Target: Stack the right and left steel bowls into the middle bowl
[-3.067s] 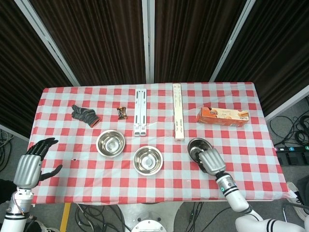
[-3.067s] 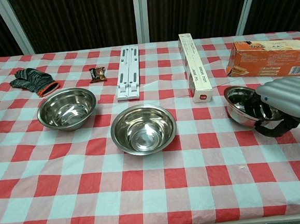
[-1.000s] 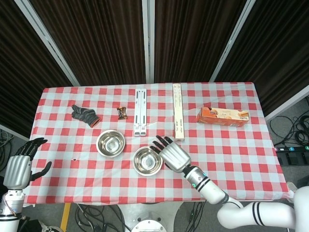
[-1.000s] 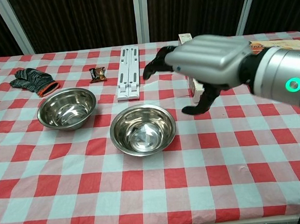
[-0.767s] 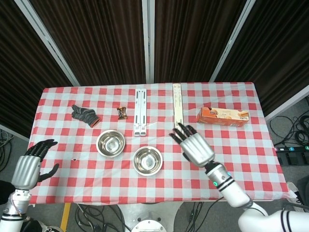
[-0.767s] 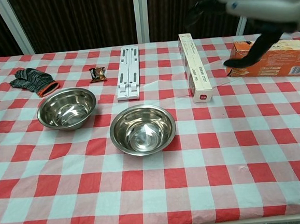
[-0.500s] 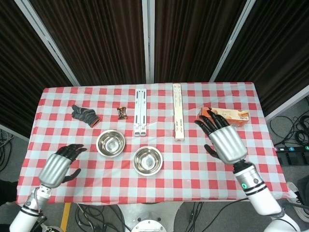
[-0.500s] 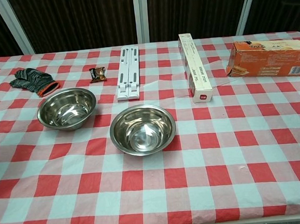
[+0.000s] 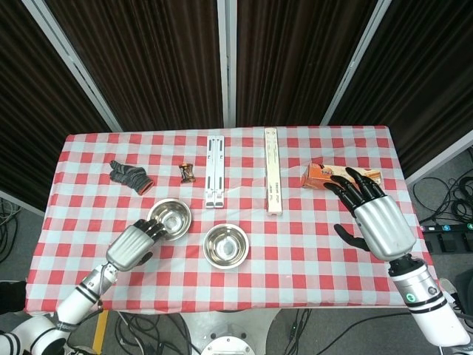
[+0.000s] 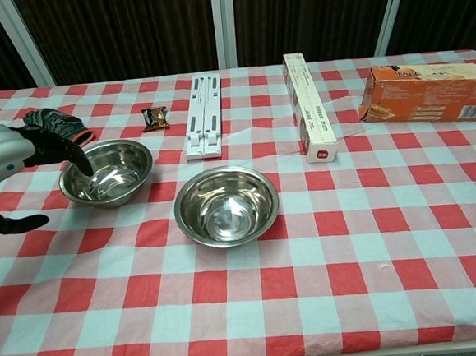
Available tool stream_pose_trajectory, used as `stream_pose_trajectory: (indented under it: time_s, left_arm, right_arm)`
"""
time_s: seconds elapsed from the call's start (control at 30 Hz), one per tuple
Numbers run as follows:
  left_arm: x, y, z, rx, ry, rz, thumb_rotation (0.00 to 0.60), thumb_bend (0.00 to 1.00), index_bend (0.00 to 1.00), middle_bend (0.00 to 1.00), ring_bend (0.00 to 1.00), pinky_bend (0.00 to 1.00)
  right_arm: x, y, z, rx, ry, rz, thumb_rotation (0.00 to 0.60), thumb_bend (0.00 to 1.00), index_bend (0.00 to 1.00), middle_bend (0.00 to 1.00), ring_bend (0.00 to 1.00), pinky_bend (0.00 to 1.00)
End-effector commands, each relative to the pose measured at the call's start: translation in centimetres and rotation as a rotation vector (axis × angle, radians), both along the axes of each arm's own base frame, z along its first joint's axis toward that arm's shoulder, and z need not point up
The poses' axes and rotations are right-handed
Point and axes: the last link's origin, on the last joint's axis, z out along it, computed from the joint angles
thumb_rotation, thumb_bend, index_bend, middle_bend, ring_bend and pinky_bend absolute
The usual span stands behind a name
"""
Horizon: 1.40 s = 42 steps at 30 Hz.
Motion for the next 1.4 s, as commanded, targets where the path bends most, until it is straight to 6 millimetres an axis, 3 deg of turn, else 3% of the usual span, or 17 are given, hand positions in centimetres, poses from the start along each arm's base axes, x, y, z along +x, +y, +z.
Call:
stream_pose_trajectory:
  time_s: [0.03,0.47,0.73,1.0,1.4]
  left_arm:
    - [0.1,1.5,-1.2,-0.012,0.005,-0.01,0.6,0.31,0.34,0.36,0.25,0.35]
    - [-0.1,4.3,-4.7,-0.07,0.071,-0.029,0.6,0.31,0.37,0.39,0.29,0.38]
    - [-0.3,5.7,-5.3,-0.041,0.053,-0.011,0.6,0.31,0.48,0.5,0.41,0.49]
    - [-0.6,6.1,-5.9,-0.022,0.058,-0.018,0.6,0.31,0.65,0.67,0.59,0.66]
    - [0.2,5.9,-5.4,-0.007,0.031,-0.054,0.6,0.32,0.69,0.71,0.64,0.71]
  right_arm:
    - [-0.8,-0.2,0.0,-0.007,-0.006,-0.01,0.6,0.2,0.16,0.15,0.04,0.17]
    - [-2.5,-0.1,1.4,-0.048,-0.016,-0.055,0.6,0.19,0.16,0.15,0.04,0.17]
    - [-3.3,-0.1,1.6,-0.044,-0.021,-0.071,0.6,0.19,0.16,0.15,0.04,0.17]
    - [-3.6,-0.2,1.7,-0.049,-0.021,-0.078,0.6,0.2,0.16,0.15,0.04,0.17]
    - [-4.0,-0.6,1.2,-0.051,-0.014,-0.095,0.6,0.2,0.16,0.15,0.04,0.17]
